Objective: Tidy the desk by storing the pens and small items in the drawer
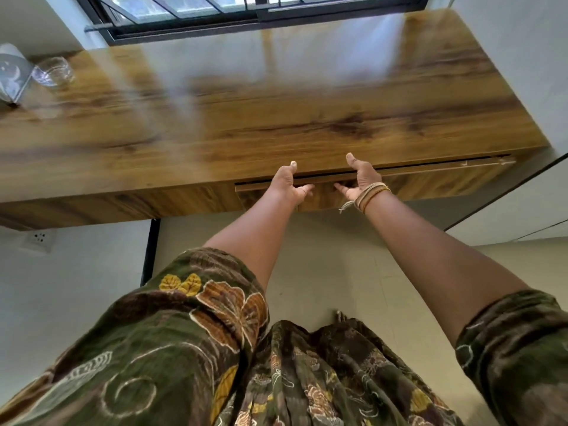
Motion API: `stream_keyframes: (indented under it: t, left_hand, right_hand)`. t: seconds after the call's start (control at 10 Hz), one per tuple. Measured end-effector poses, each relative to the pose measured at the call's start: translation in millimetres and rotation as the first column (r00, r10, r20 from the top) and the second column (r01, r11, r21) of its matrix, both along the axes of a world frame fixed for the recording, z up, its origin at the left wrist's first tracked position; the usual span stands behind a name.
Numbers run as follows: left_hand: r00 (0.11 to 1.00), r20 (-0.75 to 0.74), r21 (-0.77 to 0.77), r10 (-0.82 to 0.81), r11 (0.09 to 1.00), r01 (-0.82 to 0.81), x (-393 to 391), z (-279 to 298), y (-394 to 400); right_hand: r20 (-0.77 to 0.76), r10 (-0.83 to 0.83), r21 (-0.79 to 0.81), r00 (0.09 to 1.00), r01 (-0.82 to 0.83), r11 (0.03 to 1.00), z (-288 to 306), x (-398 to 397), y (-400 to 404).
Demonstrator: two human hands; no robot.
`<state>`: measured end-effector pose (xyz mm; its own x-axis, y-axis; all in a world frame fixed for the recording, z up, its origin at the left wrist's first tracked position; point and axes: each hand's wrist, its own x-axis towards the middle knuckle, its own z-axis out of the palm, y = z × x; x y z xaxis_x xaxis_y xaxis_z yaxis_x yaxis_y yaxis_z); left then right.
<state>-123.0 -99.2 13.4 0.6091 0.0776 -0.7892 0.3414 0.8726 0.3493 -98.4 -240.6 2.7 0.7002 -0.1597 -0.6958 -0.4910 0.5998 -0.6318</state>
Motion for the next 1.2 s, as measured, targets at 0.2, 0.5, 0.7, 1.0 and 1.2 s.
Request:
stream_keyframes:
  t: [0.2, 0.5, 0.7, 1.0, 1.2]
  left_hand:
    - [0.993, -0.054, -0.053, 0.105, 0.993, -0.108, 24.6, -5.9, 5.3]
    - [0.989, -0.138, 0.15, -0.043, 0.987, 0.063, 24.4, -8.0, 3.0]
    - [0.875, -0.301, 0.514, -0.378, 0.709, 0.483, 4.0, 3.6, 5.8]
    - [0.767, -0.503, 0.851, -0.398, -0.076, 0.519, -23.2, -6.0, 27.0]
    - [0.798, -0.465, 0.813, -0.383, -0.542, 0.214, -44.2, 20.8, 48.3]
  right_hand:
    - [-0.094, 0.02, -0.116, 0.995, -0.031, 0.993, 6.5, 19.1, 6.2]
    - [-0.187, 0.075, -0.187, 0.979, -0.111, 0.976, 18.6, 24.6, 10.3]
    - [-0.152, 0.087, -0.212, 0.984, -0.118, 0.97, 19.8, 11.9, 10.4]
    - [-0.305, 0.572, -0.682, 0.761, -0.594, 0.426, 16.4, -18.2, 9.9]
    - [-0.42, 0.711, -0.89, 0.564, -0.102, -0.445, 31.8, -35.5, 32.8]
